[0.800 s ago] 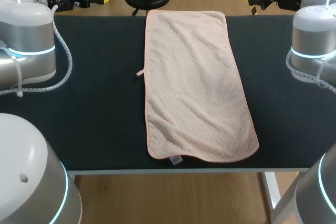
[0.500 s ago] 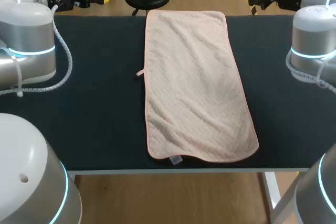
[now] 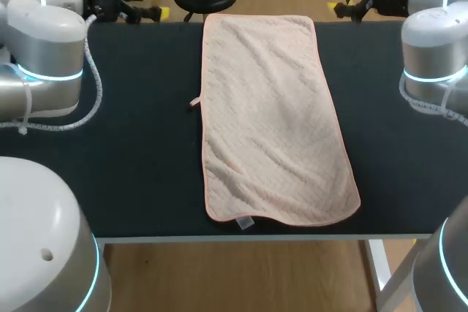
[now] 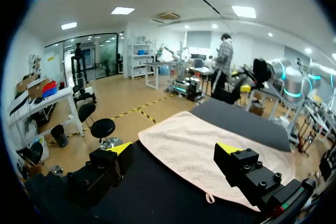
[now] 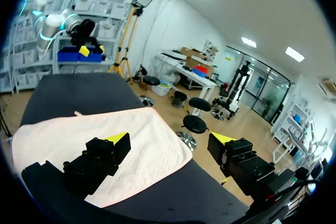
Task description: Fold the towel
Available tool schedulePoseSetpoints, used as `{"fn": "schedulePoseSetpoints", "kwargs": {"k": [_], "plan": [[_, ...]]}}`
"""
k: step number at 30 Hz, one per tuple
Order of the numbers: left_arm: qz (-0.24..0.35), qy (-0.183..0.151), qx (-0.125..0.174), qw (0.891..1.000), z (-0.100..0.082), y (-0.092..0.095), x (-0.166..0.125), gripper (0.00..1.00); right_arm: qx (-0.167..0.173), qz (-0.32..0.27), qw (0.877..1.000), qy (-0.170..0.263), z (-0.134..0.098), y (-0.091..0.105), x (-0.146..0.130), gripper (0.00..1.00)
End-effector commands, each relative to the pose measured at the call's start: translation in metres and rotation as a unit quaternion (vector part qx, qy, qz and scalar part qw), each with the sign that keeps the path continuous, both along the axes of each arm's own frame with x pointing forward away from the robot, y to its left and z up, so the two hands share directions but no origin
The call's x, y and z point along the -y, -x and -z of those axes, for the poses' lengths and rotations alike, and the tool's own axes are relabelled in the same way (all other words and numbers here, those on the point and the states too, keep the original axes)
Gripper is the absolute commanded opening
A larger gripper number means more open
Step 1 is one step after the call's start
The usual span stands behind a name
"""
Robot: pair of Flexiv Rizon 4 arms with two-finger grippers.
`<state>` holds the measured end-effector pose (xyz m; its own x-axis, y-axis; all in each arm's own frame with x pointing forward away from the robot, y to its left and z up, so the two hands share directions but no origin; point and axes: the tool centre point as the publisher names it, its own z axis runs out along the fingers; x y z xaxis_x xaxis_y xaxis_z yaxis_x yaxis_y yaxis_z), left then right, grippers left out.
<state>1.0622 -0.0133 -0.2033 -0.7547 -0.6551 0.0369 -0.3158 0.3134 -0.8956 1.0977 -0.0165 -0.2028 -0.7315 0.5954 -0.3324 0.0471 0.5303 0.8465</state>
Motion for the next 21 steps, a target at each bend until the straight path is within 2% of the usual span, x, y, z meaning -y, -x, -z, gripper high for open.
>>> {"fn": "schedulePoseSetpoints", "kwargs": {"k": [1,2,3,20,21], "plan": [[0.349,-0.449,-0.038,0.821,0.002,0.024,0.009,1.0,-0.059,-0.297,0.863,0.404,0.001,0.012,-0.007,1.0],[0.376,-0.446,-0.036,0.811,0.001,0.032,0.011,1.0,-0.056,-0.316,0.853,0.413,0.001,0.017,-0.006,1.0],[0.397,-0.439,-0.04,0.805,0.001,0.04,0.012,1.0,-0.056,-0.316,0.853,0.413,0.001,0.017,-0.006,1.0],[0.397,-0.439,-0.04,0.805,0.001,0.04,0.012,1.0,-0.056,-0.316,0.853,0.413,0.001,0.017,-0.006,1.0],[0.398,-0.446,-0.038,0.801,0.004,0.039,0.016,1.0,-0.063,-0.318,0.85,0.415,0.005,0.016,-0.008,1.0]]}}
